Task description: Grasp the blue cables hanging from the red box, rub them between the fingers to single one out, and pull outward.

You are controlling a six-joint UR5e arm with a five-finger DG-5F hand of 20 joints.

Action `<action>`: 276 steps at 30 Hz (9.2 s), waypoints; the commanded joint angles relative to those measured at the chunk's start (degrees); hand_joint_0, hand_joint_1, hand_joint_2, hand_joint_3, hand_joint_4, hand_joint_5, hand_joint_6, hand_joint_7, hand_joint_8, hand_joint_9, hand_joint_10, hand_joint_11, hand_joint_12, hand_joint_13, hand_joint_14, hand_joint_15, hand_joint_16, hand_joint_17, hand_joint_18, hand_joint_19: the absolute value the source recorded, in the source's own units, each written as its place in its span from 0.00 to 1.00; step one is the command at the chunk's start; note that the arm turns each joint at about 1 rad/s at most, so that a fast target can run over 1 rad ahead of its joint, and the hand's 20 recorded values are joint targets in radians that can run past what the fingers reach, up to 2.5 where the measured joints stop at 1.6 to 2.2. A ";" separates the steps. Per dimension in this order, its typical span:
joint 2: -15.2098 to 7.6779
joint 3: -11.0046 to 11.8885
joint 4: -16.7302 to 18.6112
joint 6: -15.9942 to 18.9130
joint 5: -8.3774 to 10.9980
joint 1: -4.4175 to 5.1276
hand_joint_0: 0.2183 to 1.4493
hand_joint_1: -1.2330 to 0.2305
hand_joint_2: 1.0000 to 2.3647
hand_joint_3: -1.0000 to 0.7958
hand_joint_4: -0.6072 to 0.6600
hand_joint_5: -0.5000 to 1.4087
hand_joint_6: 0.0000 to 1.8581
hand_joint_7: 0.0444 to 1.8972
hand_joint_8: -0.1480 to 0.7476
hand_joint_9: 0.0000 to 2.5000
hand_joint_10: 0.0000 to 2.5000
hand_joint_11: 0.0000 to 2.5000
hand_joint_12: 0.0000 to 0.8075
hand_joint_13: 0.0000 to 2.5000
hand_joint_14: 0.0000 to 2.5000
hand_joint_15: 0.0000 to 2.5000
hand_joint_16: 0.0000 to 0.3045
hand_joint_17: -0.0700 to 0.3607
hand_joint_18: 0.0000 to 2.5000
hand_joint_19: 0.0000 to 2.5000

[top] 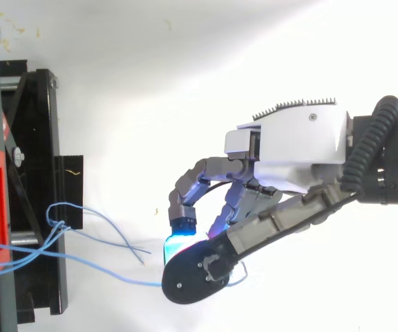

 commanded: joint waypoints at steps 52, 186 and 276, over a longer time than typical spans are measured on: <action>-0.04 0.00 -1.05 14.42 -1.34 0.50 0.15 0.65 0.00 0.28 0.62 0.19 0.46 0.54 0.62 0.61 0.01 0.38 0.64 0.45 0.01 0.23 0.22 0.52 0.40 0.21; 0.05 3.08 5.54 -2.20 2.44 0.15 0.28 0.38 0.00 0.33 0.59 0.17 0.46 0.46 0.53 0.53 0.01 0.41 0.53 0.41 0.01 0.25 0.17 0.44 0.33 0.23; 2.42 4.66 3.69 -18.10 8.15 -2.14 0.31 0.37 0.01 0.51 0.59 0.18 0.49 0.47 0.59 0.52 0.00 0.38 0.57 0.41 0.01 0.24 0.20 0.49 0.35 0.21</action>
